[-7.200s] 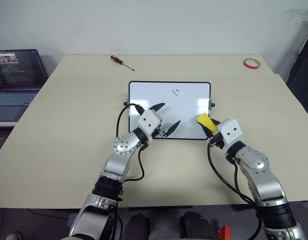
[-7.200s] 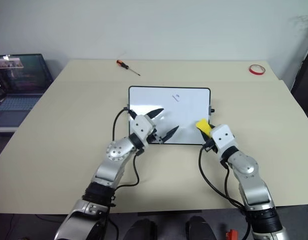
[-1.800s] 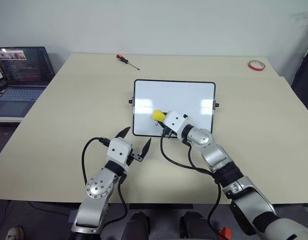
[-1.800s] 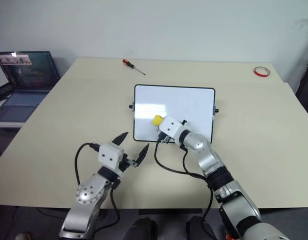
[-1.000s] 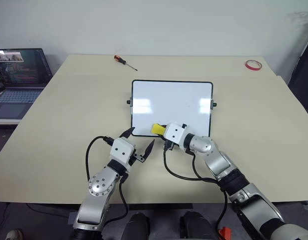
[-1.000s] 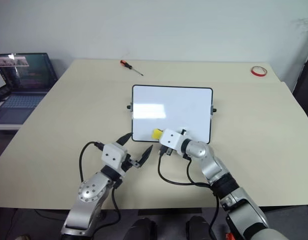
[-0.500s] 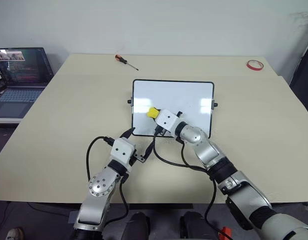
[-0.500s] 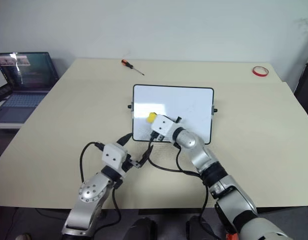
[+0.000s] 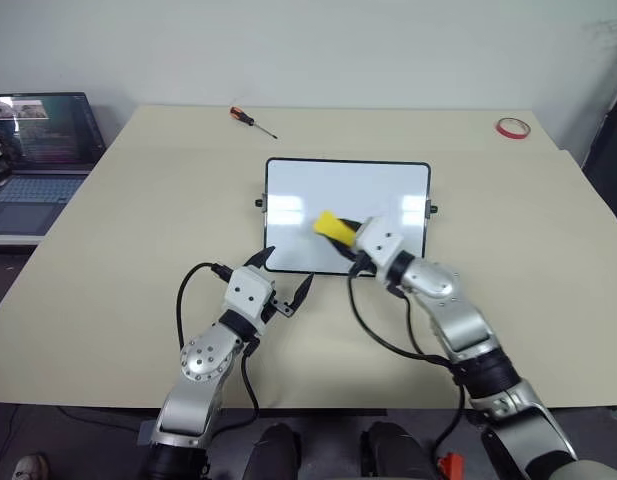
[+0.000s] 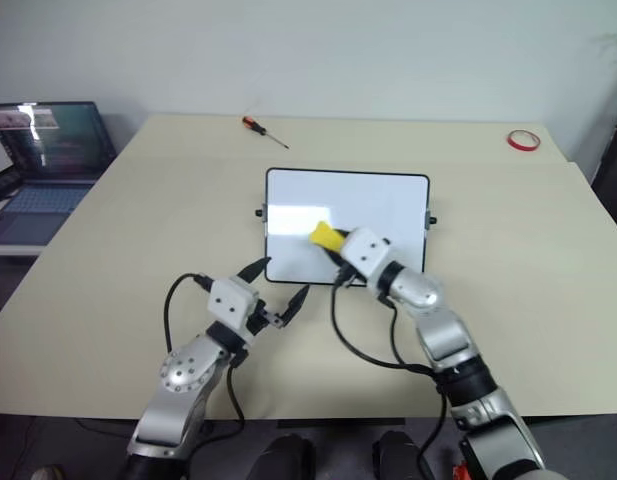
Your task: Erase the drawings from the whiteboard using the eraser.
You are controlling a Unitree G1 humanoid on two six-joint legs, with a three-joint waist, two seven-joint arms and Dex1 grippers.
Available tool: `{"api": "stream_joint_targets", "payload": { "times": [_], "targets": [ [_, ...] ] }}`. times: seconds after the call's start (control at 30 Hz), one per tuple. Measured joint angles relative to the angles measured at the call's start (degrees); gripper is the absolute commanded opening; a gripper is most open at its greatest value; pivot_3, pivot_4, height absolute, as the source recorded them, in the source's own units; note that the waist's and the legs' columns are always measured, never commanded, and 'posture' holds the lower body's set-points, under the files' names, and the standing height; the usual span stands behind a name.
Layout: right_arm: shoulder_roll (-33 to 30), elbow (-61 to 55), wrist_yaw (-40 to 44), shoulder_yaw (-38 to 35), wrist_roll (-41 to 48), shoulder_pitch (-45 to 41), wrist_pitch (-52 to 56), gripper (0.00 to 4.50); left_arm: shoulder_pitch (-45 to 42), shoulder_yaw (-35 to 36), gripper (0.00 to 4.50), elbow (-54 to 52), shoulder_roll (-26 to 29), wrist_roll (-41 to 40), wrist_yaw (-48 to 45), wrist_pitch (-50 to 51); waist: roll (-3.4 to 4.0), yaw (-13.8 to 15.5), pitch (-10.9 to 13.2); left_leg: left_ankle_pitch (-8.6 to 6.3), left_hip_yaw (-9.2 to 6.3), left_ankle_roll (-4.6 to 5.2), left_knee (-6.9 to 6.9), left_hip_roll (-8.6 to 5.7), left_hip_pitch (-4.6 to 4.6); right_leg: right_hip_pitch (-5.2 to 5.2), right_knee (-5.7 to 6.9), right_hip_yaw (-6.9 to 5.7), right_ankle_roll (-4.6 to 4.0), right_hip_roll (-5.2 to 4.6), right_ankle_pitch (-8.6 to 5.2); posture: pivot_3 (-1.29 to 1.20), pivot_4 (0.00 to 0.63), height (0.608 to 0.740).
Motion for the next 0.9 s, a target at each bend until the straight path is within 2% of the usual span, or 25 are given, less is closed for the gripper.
{"api": "stream_joint_targets", "payload": {
  "times": [0.23,0.47,0.6,0.73,0.9],
  "targets": [
    [-4.6,-17.07,-5.21,-8.66,-1.25,9.62,18.23,1.23,-13.33,-3.07,4.5,11.46,0.22,-5.71,-13.29,-1.13,0.01,-0.03,0.01,0.0,0.01,0.0,-0.02,-0.01,-0.05,-0.01,-0.09,-0.02,0.0,0.03,0.0,0.0,0.15,0.74],
    [-4.62,-28.17,-10.86,-16.23,-2.62,15.22,38.38,1.23,-23.17,-7.56,4.5,20.25,-3.34,-8.61,-25.75,-3.65,0.01,-0.39,0.02,0.0,0.07,0.0,-0.03,0.0,-0.06,-0.01,-0.16,0.07,0.02,0.15,-0.01,0.0,0.15,0.74],
    [-3.03,-32.46,-13.3,-20.07,-2.36,17.1,47.63,1.23,-26.68,-9.54,4.5,23.75,-4.58,-10.01,-32.52,-3.65,0.02,-0.32,0.02,0.0,0.05,0.01,-0.03,0.01,-0.06,0.0,-0.16,0.07,0.02,0.39,-0.01,0.0,0.15,0.74],
    [2.24,-33.9,-15.48,-24.61,-1.1,18.47,55.7,1.23,-29.76,-11.83,4.5,26.44,-4.5,-10.34,-39.44,-3.08,0.02,-0.4,0.02,0.0,0.08,0.01,-0.03,0.0,-0.05,0.0,-0.16,0.1,0.02,0.4,-0.02,0.0,0.15,0.74],
    [4.34,-33.95,-17.3,-28.25,0.4,18.21,60.23,1.23,-30.34,-13.27,4.5,28.95,-4.73,-10.28,-43.48,-2.49,0.05,-0.42,0.03,0.0,0.06,0.01,-0.03,0.01,-0.06,-0.01,-0.16,0.09,0.02,0.42,-0.02,0.0,0.15,0.74]
  ]
}}
